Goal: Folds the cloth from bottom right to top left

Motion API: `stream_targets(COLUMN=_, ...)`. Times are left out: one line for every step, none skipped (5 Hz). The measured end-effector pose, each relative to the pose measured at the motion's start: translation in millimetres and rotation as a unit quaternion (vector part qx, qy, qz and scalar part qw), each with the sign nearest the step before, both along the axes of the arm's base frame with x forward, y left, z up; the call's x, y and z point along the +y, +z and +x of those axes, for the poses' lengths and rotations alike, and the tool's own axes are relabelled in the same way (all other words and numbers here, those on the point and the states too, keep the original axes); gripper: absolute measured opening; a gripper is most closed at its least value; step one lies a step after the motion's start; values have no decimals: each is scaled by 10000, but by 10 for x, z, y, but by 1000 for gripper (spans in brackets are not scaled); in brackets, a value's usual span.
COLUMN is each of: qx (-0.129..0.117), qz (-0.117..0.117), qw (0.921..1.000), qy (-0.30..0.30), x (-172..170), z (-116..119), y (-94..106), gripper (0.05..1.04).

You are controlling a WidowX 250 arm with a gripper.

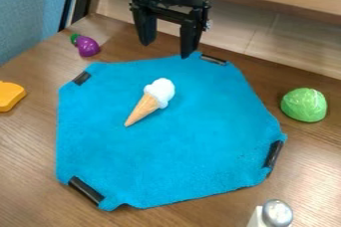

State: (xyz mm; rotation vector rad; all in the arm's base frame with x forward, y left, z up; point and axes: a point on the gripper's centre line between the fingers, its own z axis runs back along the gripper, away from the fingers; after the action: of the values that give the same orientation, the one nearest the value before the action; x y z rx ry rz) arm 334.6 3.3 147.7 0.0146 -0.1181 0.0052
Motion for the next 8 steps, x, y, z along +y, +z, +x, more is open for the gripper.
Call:
stream_targets(qx=161, qz=-18, qw=9999, qy=26, x=-10, z=2, y=-109, gripper=999)
stream_targets(qx=94, qz=-86, qw=9997, qy=-209, x=-306, z=34, y=-135, gripper=1000)
stream_targets(qx=55, qz=-16, qw=9992, qy=-396, x=-562, z=73, y=-158, gripper=1000)
stream_targets(qx=56, qz=-45, qw=9988, qy=-482, x=-768, z=86, y=-254, gripper=1000)
stream_targets(qx=16, qz=-210, qw=9989, qy=-429, x=-935, z=53, y=-452, gripper=1000)
stream_targets(qx=88, qz=-210, qw=9988, qy=-442, x=-1051, z=29, y=-648, gripper=999)
stream_targets(qx=178, qz=-182, qw=9985, qy=-489, x=-1209, z=25, y=-816, gripper=1000)
stream_targets(qx=269, qz=-159, qw=9978, qy=-586, x=-1356, z=41, y=-956, gripper=1000)
